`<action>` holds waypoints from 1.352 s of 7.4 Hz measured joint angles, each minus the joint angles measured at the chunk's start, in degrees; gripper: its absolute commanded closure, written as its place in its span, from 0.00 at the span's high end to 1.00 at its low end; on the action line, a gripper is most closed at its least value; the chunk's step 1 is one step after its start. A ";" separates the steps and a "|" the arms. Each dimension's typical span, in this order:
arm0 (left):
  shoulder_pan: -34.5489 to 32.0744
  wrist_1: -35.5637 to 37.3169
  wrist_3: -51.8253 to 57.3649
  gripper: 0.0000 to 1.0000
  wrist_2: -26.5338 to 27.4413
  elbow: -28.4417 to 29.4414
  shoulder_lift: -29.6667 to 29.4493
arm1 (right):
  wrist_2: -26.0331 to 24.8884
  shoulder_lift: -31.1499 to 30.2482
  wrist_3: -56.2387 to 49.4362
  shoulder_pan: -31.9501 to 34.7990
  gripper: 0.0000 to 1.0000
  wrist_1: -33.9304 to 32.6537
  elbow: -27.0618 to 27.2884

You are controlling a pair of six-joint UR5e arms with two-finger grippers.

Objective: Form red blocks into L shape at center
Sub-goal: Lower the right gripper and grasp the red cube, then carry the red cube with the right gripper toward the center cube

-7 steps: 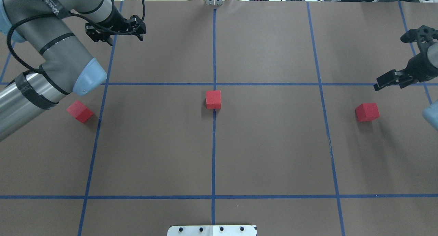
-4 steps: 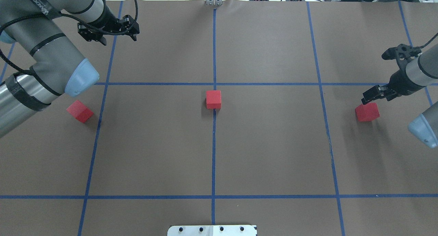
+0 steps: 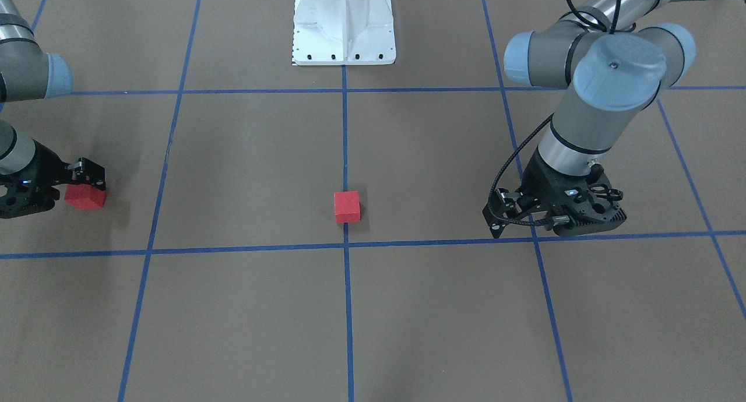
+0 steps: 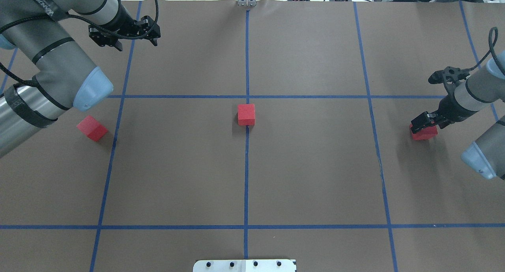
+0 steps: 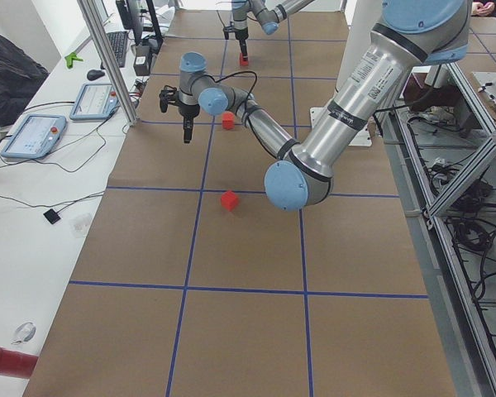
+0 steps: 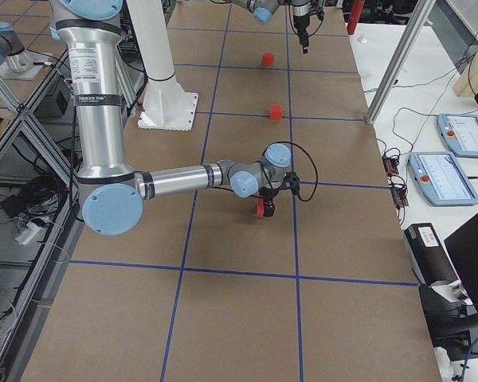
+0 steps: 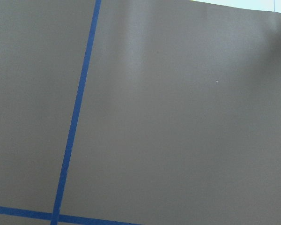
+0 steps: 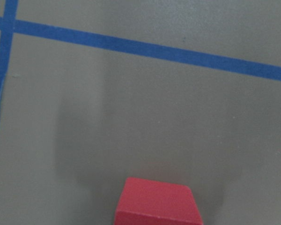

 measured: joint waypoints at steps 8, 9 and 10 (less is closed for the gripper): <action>-1.97 0.12 2.71 1.00 -3.15 -3.78 3.63 | 0.71 5.36 3.50 -0.09 0.00 -6.64 5.81; -3.74 0.11 6.73 1.00 -5.32 -5.08 6.58 | 0.72 11.55 3.56 -0.48 0.00 -13.55 6.81; -6.11 -0.06 12.44 1.00 -7.69 -6.06 10.17 | 0.63 18.26 4.00 -1.77 0.00 -20.57 7.66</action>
